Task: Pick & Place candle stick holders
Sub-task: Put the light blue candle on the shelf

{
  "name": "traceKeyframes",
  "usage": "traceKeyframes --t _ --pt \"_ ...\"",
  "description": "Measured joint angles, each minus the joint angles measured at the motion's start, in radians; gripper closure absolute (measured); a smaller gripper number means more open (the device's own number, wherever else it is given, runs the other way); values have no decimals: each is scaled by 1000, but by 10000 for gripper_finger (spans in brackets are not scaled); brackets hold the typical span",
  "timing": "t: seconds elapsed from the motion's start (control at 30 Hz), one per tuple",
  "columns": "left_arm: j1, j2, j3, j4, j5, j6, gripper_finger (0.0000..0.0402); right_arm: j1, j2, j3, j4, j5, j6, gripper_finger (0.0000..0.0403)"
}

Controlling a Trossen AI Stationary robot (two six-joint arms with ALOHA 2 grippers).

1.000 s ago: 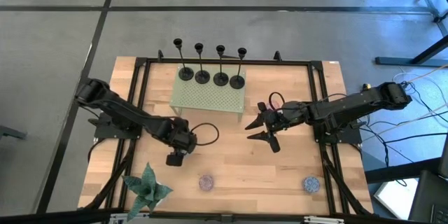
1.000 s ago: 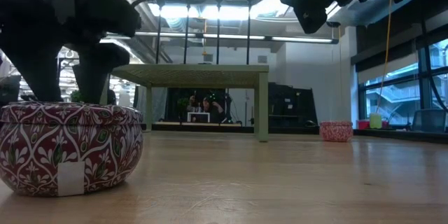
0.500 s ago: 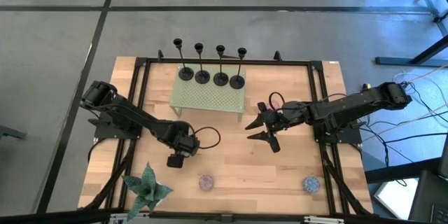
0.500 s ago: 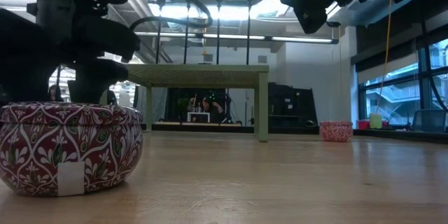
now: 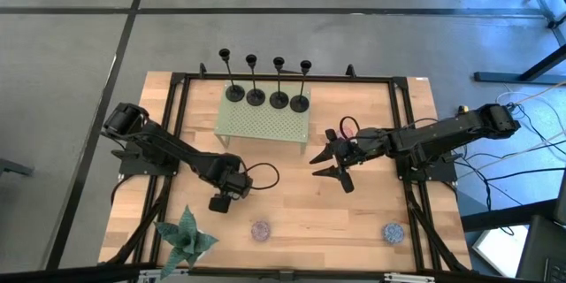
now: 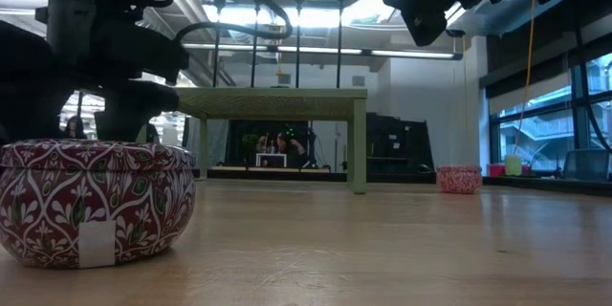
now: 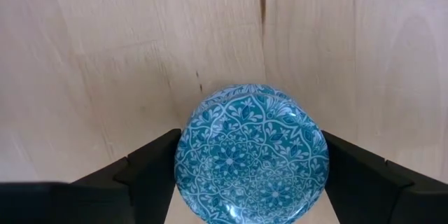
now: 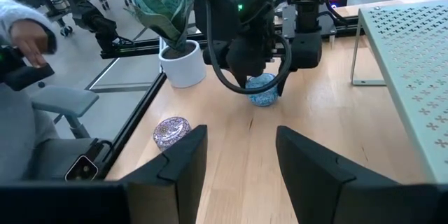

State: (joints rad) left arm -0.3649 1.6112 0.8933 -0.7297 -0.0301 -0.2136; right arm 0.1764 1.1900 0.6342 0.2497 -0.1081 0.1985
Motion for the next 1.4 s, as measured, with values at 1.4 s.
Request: traceKeyframes --t 1.4 --pt "588 -148 486 -539 -146 384 106 0 0 0 -4 2 3 228"
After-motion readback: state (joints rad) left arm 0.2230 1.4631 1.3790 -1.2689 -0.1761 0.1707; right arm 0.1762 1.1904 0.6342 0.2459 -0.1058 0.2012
